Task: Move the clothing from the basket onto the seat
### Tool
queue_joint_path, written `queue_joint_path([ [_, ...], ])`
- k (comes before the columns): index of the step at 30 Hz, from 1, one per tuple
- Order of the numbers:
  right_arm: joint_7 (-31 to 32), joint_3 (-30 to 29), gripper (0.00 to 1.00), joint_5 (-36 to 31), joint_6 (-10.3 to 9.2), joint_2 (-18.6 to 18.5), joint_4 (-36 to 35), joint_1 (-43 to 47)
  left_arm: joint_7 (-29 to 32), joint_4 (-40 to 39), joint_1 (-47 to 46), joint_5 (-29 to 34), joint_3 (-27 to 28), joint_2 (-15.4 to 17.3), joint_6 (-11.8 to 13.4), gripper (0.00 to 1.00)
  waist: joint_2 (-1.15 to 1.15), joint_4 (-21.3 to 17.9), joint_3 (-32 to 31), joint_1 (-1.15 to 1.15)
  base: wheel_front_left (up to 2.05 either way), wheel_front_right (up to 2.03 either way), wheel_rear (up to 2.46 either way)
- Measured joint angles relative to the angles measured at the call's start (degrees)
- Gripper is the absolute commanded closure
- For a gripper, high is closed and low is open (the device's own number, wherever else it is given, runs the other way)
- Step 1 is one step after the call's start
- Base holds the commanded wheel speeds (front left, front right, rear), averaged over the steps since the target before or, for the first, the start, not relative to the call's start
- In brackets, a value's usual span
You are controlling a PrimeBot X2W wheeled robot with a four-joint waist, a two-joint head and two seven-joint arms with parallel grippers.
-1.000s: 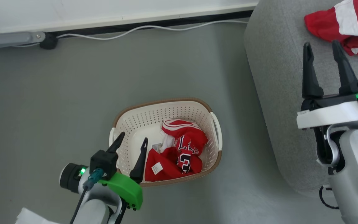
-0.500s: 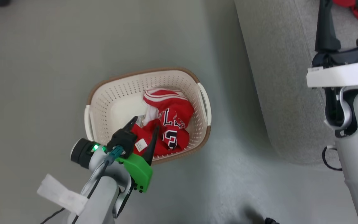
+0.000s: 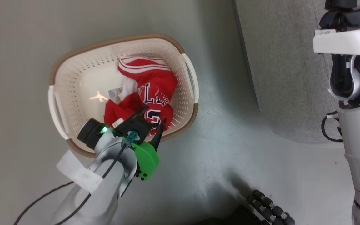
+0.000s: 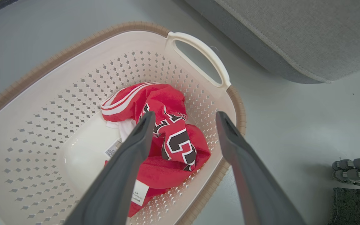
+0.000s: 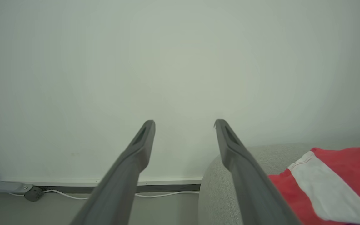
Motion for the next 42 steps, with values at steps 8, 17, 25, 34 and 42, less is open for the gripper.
queue_joint_path([
  [8,-0.51,0.45,0.00,0.37,0.52,2.14,-0.22,-3.56,0.67,2.36,-5.17,0.41,0.20,0.07,-0.48,0.00,0.00,-2.52,6.53,0.00,0.00,0.00,0.00],
  [17,-1.22,0.79,0.00,0.62,0.62,4.09,2.30,-5.70,0.66,6.65,-7.98,0.42,1.03,1.63,-0.56,0.00,0.00,-5.79,12.44,0.00,0.00,0.00,0.00],
  [25,-1.55,0.38,0.00,0.62,1.01,4.68,3.91,-6.48,-0.58,9.66,-10.60,2.34,2.44,2.79,0.75,0.00,0.00,-8.02,14.70,0.00,0.00,0.00,0.00],
  [34,-1.56,-0.05,0.00,0.59,1.54,5.38,4.63,-7.47,-0.59,13.41,-11.77,3.57,2.61,3.83,2.55,0.15,0.00,-8.73,15.46,0.00,0.00,0.00,0.00],
  [42,-1.59,-0.85,0.00,-0.05,2.04,5.83,5.25,-7.55,-1.74,15.43,-12.03,3.57,1.72,2.90,2.54,1.00,0.00,-8.56,14.36,0.00,0.00,0.00,0.00],
])
